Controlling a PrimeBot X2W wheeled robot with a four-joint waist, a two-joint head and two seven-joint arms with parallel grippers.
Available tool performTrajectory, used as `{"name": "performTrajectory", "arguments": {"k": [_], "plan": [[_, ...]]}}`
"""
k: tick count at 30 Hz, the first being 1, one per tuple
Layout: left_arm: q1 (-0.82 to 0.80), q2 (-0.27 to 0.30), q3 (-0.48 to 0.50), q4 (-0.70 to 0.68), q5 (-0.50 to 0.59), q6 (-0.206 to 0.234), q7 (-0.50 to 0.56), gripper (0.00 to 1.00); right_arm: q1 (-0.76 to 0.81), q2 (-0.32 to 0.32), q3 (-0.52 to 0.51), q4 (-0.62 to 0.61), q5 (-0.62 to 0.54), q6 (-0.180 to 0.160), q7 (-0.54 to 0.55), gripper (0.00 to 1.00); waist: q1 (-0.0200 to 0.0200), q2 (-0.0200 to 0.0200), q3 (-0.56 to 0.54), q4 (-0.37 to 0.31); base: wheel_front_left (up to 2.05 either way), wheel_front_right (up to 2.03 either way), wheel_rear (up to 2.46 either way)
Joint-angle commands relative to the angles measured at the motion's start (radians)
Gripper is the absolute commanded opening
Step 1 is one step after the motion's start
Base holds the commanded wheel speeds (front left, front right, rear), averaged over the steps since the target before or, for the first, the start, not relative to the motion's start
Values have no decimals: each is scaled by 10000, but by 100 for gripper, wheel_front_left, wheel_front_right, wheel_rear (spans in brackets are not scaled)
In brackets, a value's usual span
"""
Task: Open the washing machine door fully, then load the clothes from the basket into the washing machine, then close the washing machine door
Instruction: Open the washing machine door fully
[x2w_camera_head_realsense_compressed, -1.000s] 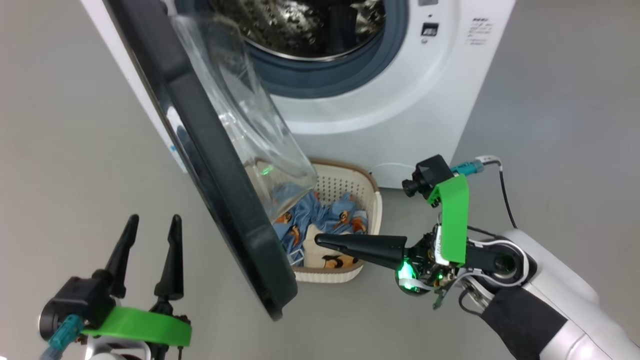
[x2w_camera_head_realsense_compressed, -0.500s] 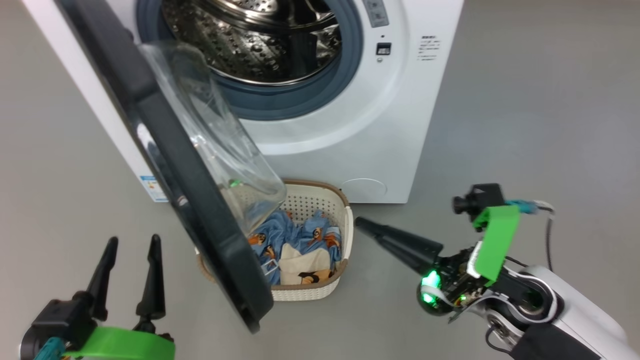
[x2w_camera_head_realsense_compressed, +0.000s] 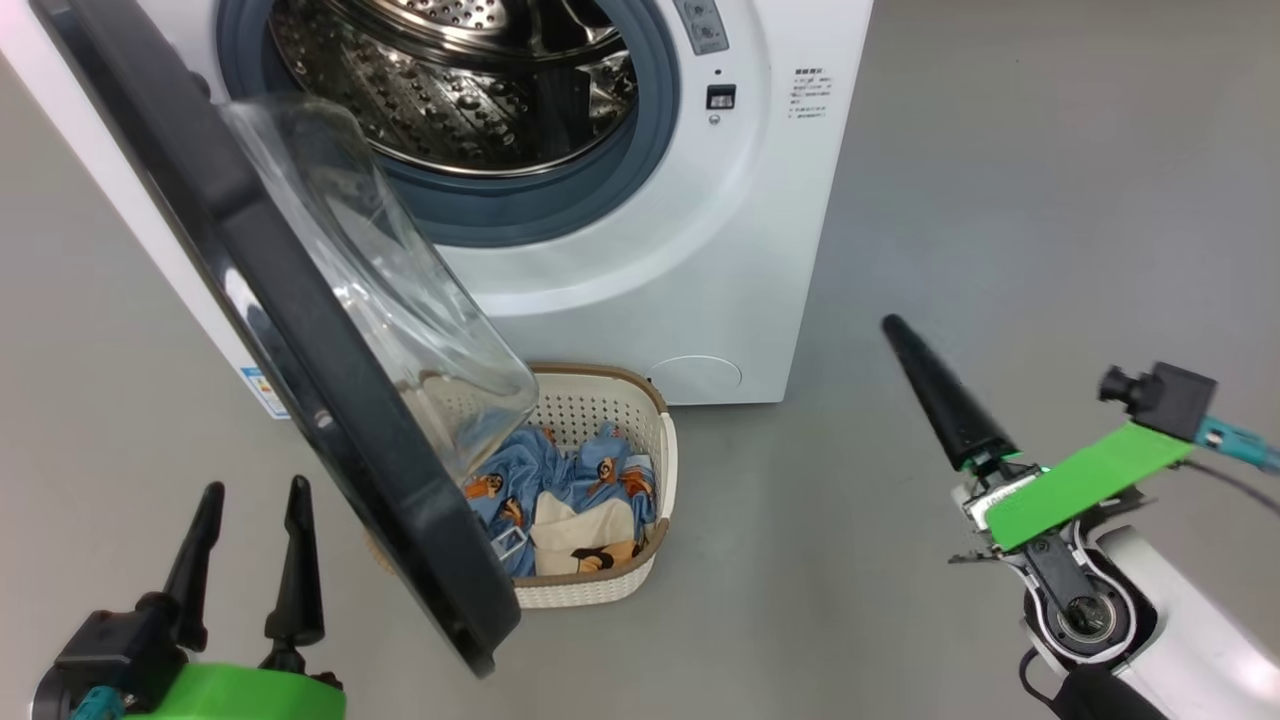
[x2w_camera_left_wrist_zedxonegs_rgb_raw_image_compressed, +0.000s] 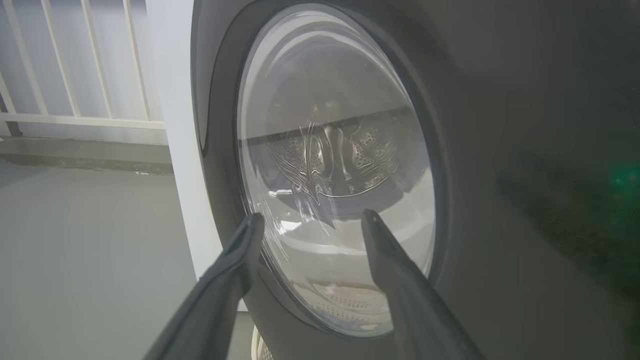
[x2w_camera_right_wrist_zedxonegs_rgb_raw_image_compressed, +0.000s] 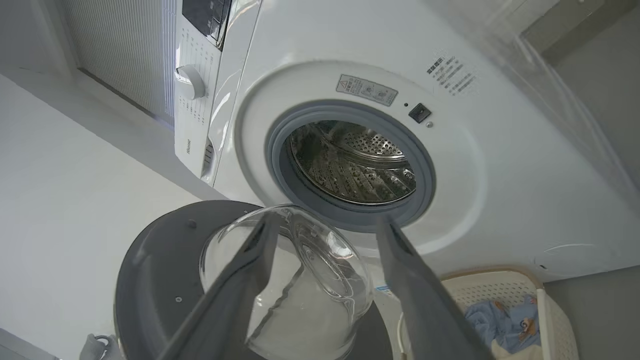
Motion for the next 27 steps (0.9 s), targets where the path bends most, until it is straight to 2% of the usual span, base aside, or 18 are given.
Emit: {"name": "performTrajectory", "arguments": {"k": [1,5,6,10,12,15,21,27], "plan": [[-220,155,367,-307,103,-16,-65,100,-272,-58,57,213,-1090,19,-704,100,0,-1,-20,-24,0,0,0],[-168,148,356,-277,115,-16,-65,100,-516,7,-347,996,-3989,19,-1069,100,0,-1,-65,-33,0,0,0],[-168,148,356,-277,115,-16,-65,100,-516,7,-347,996,-3989,19,-1069,100,0,-1,-65,-33,0,0,0],[-264,192,246,-158,72,-16,-65,100,-221,848,-2379,1092,-7215,19,-1083,100,0,-1,-97,35,0,0,0],[-321,222,205,-110,38,-16,-65,100,110,1262,-3038,858,-8747,19,-1085,100,0,-1,-113,75,0,0,0],[-320,260,190,-82,14,-16,-65,100,637,1817,-3722,472,-10456,19,-1086,100,0,-1,-157,98,0,0,0],[-151,248,271,-115,56,-16,-65,100,1615,2453,-4534,-392,-12530,19,-1087,100,0,-1,-276,47,0,0,0],[91,137,329,-210,158,-16,-65,100,2625,2669,-4888,-861,-13407,19,-1087,100,0,-1,-432,-45,0,0,0]]}}
